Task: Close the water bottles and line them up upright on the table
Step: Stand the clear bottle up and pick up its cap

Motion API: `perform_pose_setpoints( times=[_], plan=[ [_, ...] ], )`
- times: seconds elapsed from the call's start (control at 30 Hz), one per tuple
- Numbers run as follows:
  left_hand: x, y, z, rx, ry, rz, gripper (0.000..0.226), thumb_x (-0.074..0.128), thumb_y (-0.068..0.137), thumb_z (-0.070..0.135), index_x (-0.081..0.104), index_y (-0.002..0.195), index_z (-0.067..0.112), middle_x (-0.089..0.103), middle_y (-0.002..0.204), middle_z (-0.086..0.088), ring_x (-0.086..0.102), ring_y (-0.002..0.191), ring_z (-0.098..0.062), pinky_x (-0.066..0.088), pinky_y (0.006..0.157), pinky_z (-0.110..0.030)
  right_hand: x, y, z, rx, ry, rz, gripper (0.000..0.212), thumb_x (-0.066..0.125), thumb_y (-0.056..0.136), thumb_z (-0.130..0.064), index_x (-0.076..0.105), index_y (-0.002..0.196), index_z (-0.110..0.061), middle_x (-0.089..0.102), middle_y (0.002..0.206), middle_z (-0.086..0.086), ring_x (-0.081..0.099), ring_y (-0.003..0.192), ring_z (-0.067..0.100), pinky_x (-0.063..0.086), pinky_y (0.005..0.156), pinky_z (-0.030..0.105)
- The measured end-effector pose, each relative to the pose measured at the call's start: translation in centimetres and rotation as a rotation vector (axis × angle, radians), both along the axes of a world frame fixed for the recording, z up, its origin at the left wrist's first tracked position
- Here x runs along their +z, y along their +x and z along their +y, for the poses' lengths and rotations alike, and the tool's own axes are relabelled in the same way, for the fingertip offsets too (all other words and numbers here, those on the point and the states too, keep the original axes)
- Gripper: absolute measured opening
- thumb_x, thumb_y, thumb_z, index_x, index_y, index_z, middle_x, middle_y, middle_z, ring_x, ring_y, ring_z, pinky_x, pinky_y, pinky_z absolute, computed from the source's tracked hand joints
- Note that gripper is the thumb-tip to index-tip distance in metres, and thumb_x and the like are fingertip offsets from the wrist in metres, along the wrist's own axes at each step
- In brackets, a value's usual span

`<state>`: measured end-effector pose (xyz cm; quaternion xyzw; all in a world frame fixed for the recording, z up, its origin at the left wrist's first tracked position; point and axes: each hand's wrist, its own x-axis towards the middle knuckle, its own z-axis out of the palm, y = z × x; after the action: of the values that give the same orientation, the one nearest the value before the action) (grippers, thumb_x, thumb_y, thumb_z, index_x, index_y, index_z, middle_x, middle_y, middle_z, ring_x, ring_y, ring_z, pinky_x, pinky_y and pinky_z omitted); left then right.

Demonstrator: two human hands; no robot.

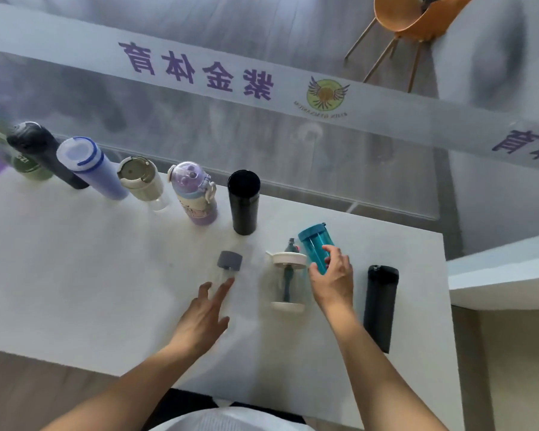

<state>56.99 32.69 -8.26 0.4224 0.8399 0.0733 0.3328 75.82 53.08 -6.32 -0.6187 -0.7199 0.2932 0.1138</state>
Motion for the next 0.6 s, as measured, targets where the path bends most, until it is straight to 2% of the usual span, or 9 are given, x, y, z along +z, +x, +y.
perform_pose_setpoints(
  times=[0.17, 0.33, 0.6],
  plan=[
    [0.3, 2.3, 1.0, 0.012, -0.041, 0.046, 0.085, 0.065, 0.088, 0.032, 0.009, 0.150, 0.048, 0.024, 0.154, -0.009, 0.047, 0.124, -0.030, 0.051, 0.087, -0.038, -1.1, 1.1, 2.9, 0.090, -0.041, -0.235, 0.064, 0.065, 0.088, -0.043, 0.039, 0.142, -0.020, 0.052, 0.131, 0.011, 0.053, 0.116, 0.029, 0.047, 0.098, 0.043],
    [0.3, 2.9, 1.4, 0.028, -0.073, 0.044, 0.088, 0.066, 0.087, 0.032, 0.007, 0.150, 0.048, 0.025, 0.154, -0.010, 0.044, 0.127, -0.030, 0.050, 0.090, -0.040, -2.5, 1.7, 3.5, 0.103, -0.189, -0.309, 0.077, 0.066, 0.088, -0.046, 0.026, 0.149, -0.020, 0.053, 0.133, 0.014, 0.057, 0.117, 0.033, 0.048, 0.098, 0.046],
    [0.1, 2.7, 2.5, 0.061, -0.052, -0.003, 0.091, 0.065, 0.084, 0.034, 0.003, 0.147, 0.054, 0.025, 0.153, -0.012, 0.043, 0.128, -0.033, 0.049, 0.094, -0.043, -2.8, 5.1, -1.0, -0.015, -0.326, -0.273, 0.078, 0.069, 0.083, -0.051, 0.031, 0.142, -0.017, 0.055, 0.131, 0.013, 0.057, 0.117, 0.033, 0.052, 0.092, 0.042]
  ],
)
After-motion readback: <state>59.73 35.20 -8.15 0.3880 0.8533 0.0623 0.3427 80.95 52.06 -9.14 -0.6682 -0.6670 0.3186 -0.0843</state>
